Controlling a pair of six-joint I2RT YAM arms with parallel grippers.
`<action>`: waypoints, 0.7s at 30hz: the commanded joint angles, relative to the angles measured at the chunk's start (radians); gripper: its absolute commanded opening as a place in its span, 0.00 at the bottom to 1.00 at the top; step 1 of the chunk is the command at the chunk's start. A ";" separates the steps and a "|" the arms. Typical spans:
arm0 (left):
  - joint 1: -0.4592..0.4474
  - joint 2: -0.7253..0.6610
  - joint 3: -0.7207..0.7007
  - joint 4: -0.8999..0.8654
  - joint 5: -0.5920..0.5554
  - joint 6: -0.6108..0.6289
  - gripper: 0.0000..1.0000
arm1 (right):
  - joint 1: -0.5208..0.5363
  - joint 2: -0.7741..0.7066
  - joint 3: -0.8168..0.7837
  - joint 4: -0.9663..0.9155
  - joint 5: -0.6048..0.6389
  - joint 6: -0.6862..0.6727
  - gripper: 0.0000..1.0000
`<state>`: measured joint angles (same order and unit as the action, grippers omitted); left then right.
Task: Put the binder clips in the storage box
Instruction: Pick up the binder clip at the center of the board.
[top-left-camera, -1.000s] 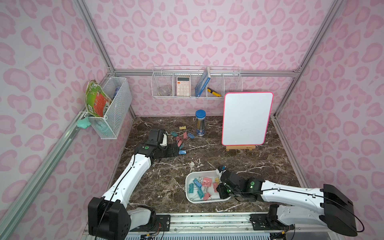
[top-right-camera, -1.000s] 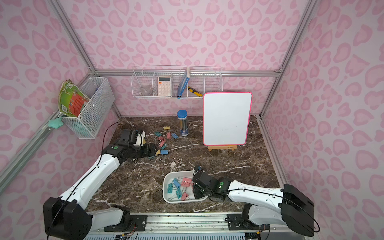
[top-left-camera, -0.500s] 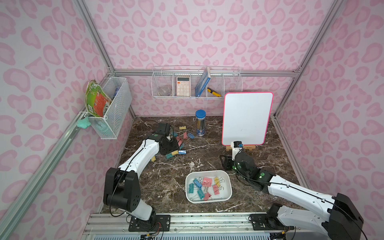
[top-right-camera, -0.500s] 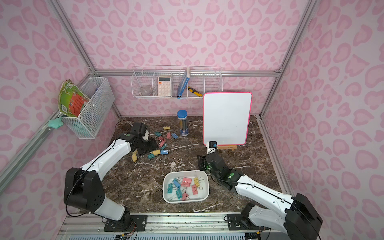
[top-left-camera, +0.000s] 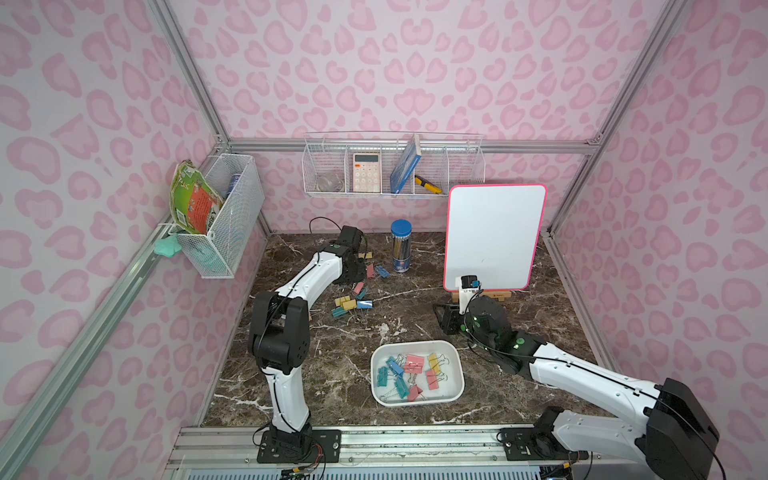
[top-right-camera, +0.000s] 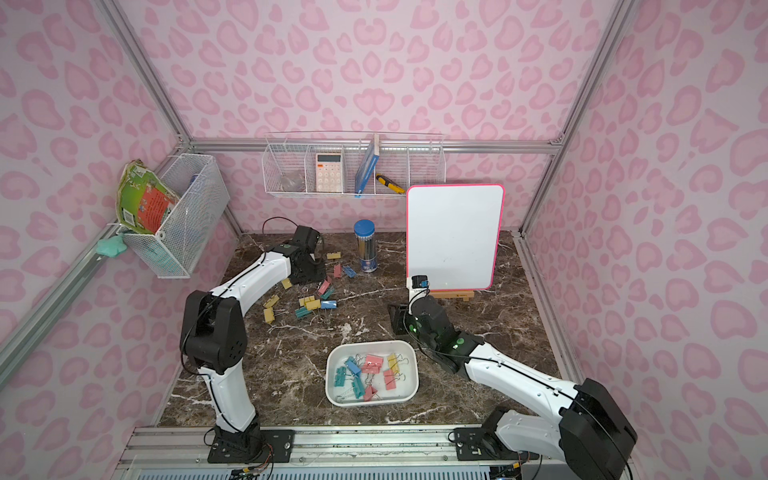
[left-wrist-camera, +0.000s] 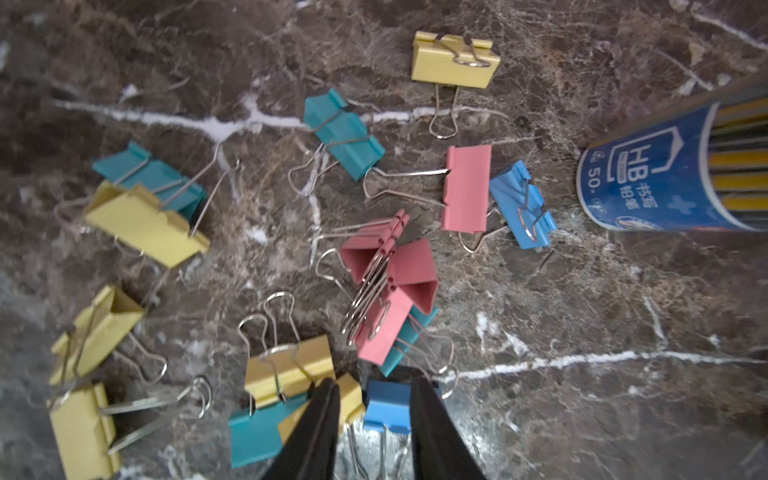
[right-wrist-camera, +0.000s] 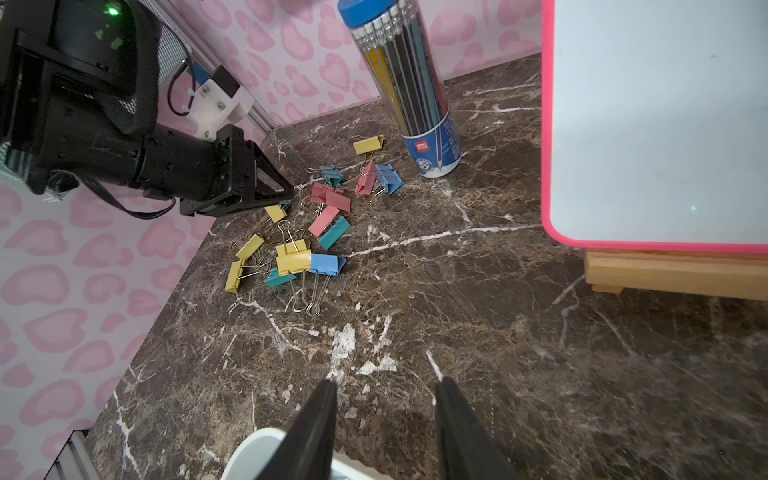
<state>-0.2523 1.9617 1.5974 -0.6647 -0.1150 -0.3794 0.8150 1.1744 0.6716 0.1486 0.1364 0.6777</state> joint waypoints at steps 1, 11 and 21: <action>0.014 0.057 0.066 -0.056 0.035 0.177 0.28 | -0.013 0.006 0.003 0.039 -0.022 -0.023 0.42; 0.053 0.154 0.159 -0.101 0.114 0.208 0.28 | -0.058 0.015 0.024 0.007 -0.058 -0.035 0.42; 0.053 0.157 0.126 -0.109 0.143 0.210 0.26 | -0.080 0.029 0.031 0.002 -0.090 -0.025 0.43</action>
<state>-0.2012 2.1216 1.7271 -0.7513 0.0181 -0.1799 0.7338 1.1999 0.6945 0.1390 0.0666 0.6510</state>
